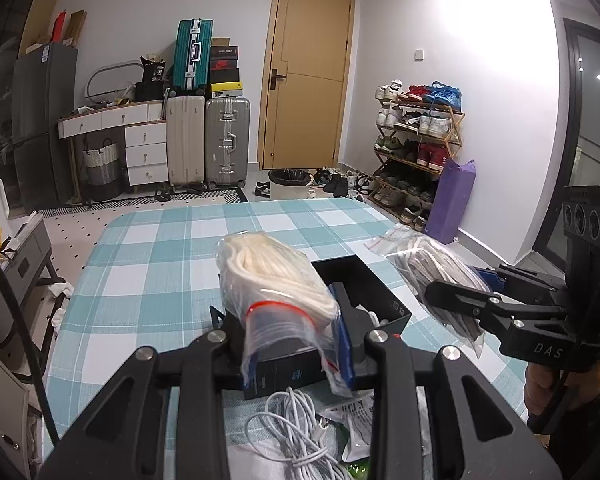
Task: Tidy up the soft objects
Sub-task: 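Lift both bags and carry them over the black box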
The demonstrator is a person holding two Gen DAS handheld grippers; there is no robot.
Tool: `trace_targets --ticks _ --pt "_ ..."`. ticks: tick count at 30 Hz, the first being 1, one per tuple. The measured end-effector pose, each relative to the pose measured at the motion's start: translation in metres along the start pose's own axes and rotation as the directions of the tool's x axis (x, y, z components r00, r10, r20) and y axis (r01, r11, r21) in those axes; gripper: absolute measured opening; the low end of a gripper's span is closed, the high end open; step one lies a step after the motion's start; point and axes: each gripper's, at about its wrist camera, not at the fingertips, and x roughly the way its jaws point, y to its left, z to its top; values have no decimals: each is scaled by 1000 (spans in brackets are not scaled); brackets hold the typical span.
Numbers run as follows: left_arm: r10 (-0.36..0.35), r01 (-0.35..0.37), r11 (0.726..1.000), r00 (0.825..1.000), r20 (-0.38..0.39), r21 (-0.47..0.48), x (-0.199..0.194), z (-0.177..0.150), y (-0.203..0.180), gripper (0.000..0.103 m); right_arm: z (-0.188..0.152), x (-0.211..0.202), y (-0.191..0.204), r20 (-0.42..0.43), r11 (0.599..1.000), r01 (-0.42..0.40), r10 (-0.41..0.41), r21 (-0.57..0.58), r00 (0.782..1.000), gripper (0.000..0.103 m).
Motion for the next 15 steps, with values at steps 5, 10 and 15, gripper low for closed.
trace_targets --ticks 5,10,15 --pt "-3 3 1000 1000 -2 -2 4 3 0 30 5 3 -2 -4 1000 2 -2 -4 1000 42" --pt "-2 2 1000 1000 -9 -6 10 7 -1 30 9 8 -3 -14 1000 -2 2 -3 1000 41" --pt "1 -2 1000 1000 -22 -19 23 10 2 30 11 18 -6 -30 1000 -3 3 3 1000 42"
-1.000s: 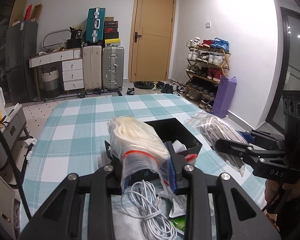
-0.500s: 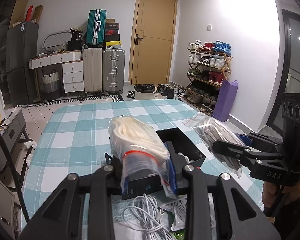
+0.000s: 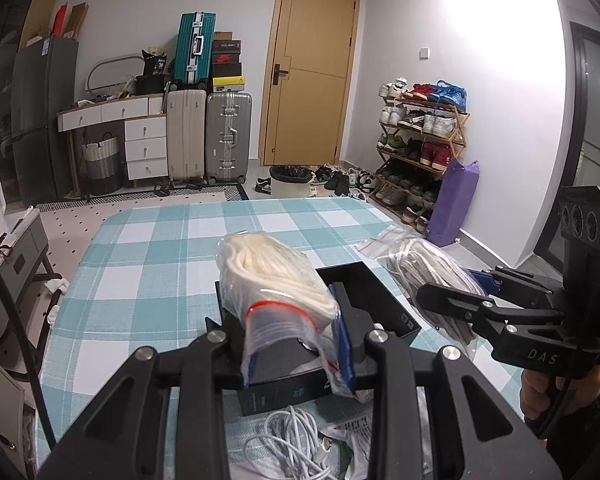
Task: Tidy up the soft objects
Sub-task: 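Lift both bags and carry them over the black box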
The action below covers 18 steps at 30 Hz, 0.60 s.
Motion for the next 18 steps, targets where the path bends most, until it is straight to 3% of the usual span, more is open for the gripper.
trace_targets --ticks 18 --pt "1 -1 1000 996 -90 -1 51 -5 2 30 6 46 -16 -89 1000 0 1 13 996 42"
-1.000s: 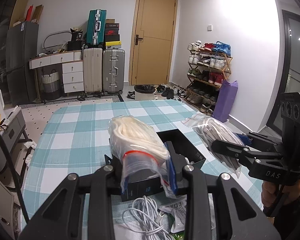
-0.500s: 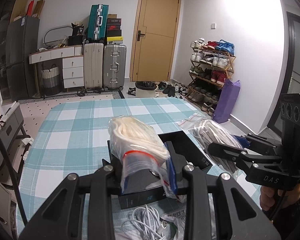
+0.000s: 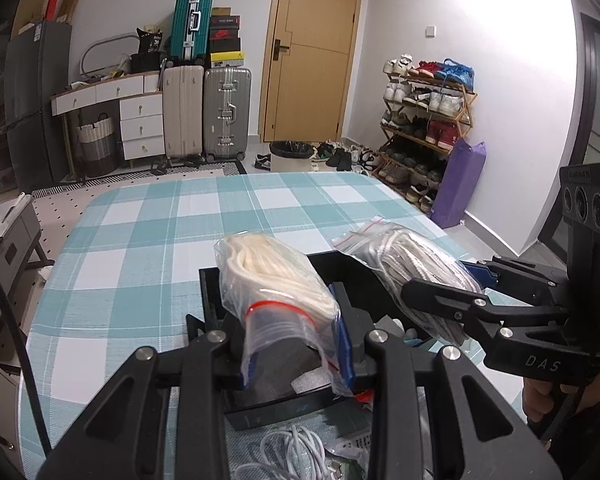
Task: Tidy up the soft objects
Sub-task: 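Lift both bags and carry them over the black box, then open both grippers to release the two bags into the box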
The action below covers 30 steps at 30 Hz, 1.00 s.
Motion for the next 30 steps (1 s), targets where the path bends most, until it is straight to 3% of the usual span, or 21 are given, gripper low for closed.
trace_targets --ticks 15,30 --pt "4 -4 1000 997 -78 3 28 -11 0 30 1 27 0 -92 1000 8 -9 -19 996 42" --pt "9 -10 1000 995 -102 -2 33 -15 7 30 7 47 5 -139 997 -9 -1 -72 990 42"
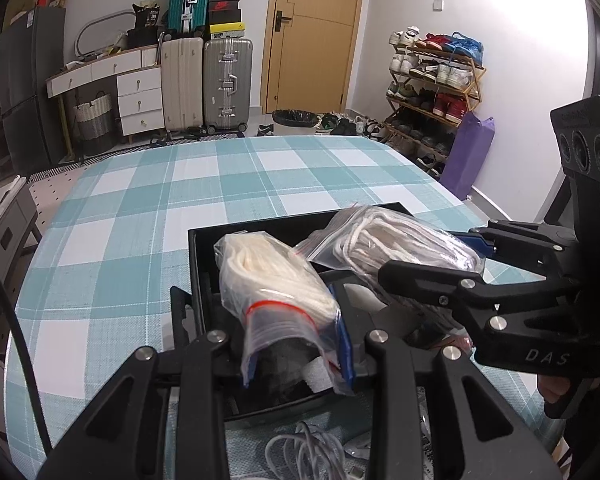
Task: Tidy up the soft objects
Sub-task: 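Open both grippers to release the two bags into the box, then withdraw both grippers and move toward the white cable and red packet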
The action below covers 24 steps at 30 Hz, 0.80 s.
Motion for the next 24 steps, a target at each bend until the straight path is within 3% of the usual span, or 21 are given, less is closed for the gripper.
trace_targets --ticks 2,7,12,15,19,24 --pt "-1 1 1000 1000 -2 -3 0 0 2 31 1 1 -1 2 1000 -1 2 -7 1000 42" --pt "5 -5 1000 1000 6 -1 -2 -1 3 34 -1 -10 0 47 999 25 -23 -22 999 55" --pt "17 -17 1000 999 37 8 -12 1 0 57 -5 -28 -6 80 998 66 -65 -6 995 76" --pt "22 -22 1000 999 44 5 -18 1 0 59 -11 -38 -11 88 997 81 -82 10 993 82" --pt "45 -44 999 997 61 -16 -28 -3 3 86 -18 -48 -15 93 995 99 -101 33 990 97" --pt "44 -40 998 996 79 -53 -42 -8 8 101 -27 -60 -16 113 992 105 -113 71 987 102"
